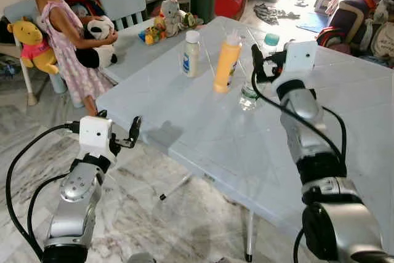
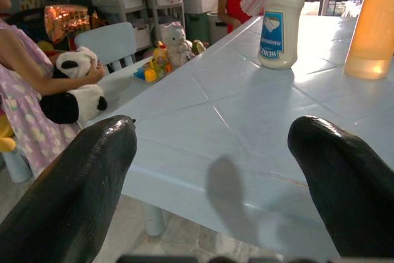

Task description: Restocking fridge

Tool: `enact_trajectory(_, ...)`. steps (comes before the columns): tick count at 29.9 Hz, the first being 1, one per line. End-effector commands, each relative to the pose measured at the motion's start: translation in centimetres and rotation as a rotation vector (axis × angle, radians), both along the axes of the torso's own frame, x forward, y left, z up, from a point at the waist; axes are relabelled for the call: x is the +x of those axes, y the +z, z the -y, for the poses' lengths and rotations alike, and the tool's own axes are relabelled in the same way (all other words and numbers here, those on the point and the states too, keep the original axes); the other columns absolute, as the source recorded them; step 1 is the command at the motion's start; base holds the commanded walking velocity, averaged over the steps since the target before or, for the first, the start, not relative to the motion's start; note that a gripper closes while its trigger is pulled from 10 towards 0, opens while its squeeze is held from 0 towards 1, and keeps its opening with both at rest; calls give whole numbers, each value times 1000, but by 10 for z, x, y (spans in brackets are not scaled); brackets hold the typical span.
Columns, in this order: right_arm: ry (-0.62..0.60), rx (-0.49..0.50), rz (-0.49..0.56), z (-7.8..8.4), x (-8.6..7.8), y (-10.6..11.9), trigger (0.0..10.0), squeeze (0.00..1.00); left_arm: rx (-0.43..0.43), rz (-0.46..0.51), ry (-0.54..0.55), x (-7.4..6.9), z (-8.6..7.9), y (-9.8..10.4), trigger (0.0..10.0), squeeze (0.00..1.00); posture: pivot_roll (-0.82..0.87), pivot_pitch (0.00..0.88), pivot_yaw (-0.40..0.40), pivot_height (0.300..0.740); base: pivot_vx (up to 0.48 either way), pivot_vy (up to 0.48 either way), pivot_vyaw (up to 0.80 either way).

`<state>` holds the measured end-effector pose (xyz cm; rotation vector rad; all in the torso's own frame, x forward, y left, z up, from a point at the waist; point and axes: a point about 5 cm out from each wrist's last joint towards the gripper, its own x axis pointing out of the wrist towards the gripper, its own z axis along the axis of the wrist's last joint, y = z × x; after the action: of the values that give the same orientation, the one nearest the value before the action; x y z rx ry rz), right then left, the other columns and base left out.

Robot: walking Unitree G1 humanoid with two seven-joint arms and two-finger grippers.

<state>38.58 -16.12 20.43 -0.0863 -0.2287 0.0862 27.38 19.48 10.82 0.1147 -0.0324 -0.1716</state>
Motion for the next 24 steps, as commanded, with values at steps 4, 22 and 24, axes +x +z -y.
enact_trajectory(4, -6, -1, -6, 6, 8, 6, 0, 0, 24, 9, -15, 0, 0, 5, 10000, 0, 122, 12, -35, 740, 0, 0, 0)
enact_trajectory(22, -51, -18, -56, 11, 20, 11, 0, 0, 39, 6, -2, -1, -5, 7, 10000, 0, 139, 0, -40, 740, 0, 0, 0)
enact_trajectory(24, -64, -24, -56, 12, 20, 10, 0, 0, 37, 4, -2, 0, -3, 6, 10000, 0, 137, 0, -38, 740, 0, 0, 0)
